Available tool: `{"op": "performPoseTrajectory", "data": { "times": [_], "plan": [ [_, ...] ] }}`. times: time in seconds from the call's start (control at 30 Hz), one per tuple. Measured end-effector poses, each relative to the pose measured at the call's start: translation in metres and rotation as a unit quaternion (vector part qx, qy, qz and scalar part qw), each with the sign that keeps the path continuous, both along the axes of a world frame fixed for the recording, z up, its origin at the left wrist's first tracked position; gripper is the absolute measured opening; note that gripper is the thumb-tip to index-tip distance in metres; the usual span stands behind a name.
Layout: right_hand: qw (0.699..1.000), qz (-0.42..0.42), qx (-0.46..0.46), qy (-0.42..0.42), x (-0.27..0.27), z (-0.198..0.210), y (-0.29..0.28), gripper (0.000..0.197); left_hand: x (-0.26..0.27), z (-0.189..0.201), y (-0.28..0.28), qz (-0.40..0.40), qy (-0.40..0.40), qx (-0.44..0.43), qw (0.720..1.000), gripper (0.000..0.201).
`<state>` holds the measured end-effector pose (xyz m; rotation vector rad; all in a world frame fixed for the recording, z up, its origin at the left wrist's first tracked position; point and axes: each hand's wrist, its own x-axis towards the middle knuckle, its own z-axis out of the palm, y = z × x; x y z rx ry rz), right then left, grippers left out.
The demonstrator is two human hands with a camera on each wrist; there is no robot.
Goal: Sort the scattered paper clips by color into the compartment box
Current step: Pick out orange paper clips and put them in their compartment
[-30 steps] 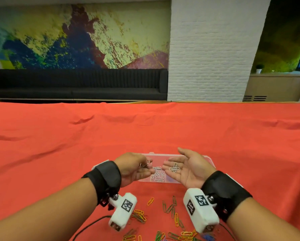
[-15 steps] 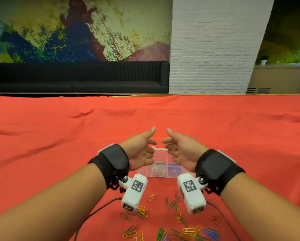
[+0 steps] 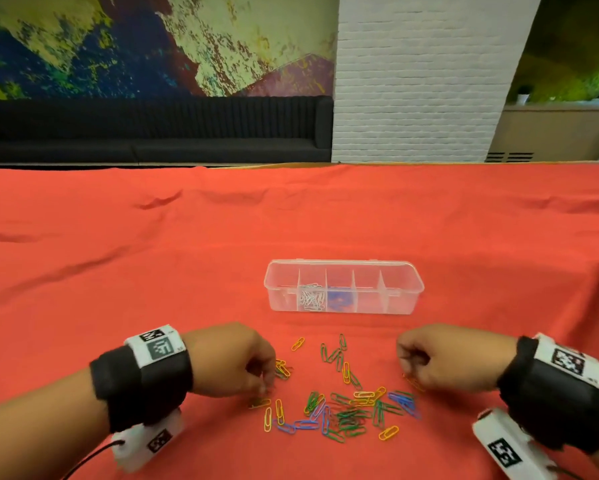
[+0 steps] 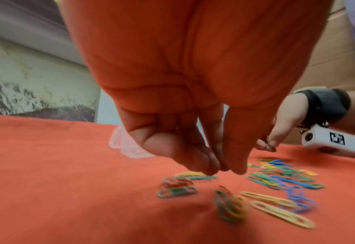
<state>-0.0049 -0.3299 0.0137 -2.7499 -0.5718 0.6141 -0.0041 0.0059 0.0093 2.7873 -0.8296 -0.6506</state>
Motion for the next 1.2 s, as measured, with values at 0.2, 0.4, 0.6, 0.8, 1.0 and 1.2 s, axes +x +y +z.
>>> {"op": "performPoseTrajectory", "data": {
  "times": [0.2, 0.4, 0.6, 0.8, 1.0, 1.2],
  "plan": [
    [0.998, 0.055, -0.015, 0.028, -0.045, -0.006, 0.021, 0.018, -0.021, -0.013, -0.007, -0.041, -0.052, 0.058, 0.996, 0.024],
    [0.993, 0.054, -0.088, -0.053, -0.047, -0.011, 0.027, 0.013, -0.020, -0.016, 0.000, 0.003, -0.063, 0.046, 0.997, 0.018],
    [0.999, 0.041, 0.027, -0.008, -0.041, -0.012, 0.016, 0.004, -0.022, -0.009, 0.010, 0.017, -0.111, 0.004, 0.994, 0.018],
    [0.969, -0.060, 0.229, 0.069, -0.024, 0.002, -0.001, 0.015, -0.031, -0.020, -0.007, -0.073, -0.125, 0.029, 0.989, 0.026],
    [0.929, -0.156, 0.310, 0.129, -0.011, -0.004, 0.003, 0.030, -0.027, -0.020, -0.002, -0.036, -0.080, -0.032, 0.996, 0.016],
    [0.925, -0.194, 0.300, 0.131, -0.003, -0.002, 0.013, 0.022, -0.015, -0.007, 0.019, 0.218, 0.159, -0.323, 0.907, 0.012]
  ]
}}
